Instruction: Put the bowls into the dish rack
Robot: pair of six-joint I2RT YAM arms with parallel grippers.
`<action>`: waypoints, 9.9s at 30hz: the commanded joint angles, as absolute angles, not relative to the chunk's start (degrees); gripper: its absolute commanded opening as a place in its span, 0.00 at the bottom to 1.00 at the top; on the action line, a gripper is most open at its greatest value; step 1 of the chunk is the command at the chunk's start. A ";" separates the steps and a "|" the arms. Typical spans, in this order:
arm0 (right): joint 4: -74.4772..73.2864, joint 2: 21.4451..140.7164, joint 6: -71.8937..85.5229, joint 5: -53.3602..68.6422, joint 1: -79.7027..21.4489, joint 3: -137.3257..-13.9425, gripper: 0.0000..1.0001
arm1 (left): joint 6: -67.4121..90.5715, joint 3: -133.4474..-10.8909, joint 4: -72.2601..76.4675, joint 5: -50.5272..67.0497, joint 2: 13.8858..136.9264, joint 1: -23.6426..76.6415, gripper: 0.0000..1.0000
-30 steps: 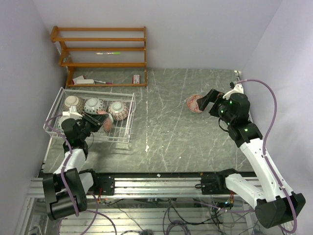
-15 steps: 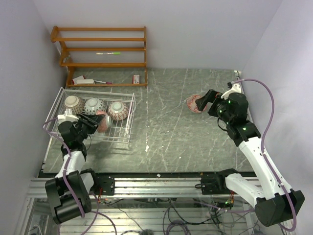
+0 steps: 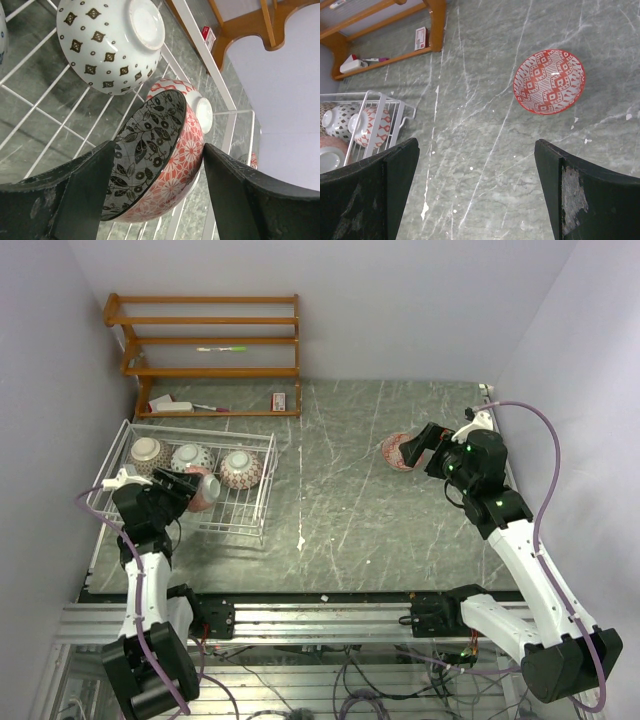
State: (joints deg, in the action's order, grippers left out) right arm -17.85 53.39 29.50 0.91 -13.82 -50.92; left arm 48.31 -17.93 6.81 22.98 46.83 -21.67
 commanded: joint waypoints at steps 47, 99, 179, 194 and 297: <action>-14.42 55.68 29.35 6.46 -13.50 -49.39 1.00 | 26.84 -47.54 -26.94 10.69 47.22 -21.78 0.99; -10.82 62.27 28.13 17.38 -13.71 -45.98 1.00 | 37.06 -56.11 -39.23 -62.75 82.29 34.63 0.93; -9.84 61.14 28.49 18.56 -13.81 -44.55 1.00 | 40.06 -45.00 -34.51 -45.82 71.28 20.42 0.80; -11.78 60.00 30.04 14.98 -13.78 -46.21 1.00 | 34.87 -53.59 -32.62 -39.07 59.82 24.34 0.99; -24.22 50.65 31.10 -3.08 -13.52 -58.23 1.00 | 28.39 -56.74 -23.40 -18.28 84.31 45.79 0.07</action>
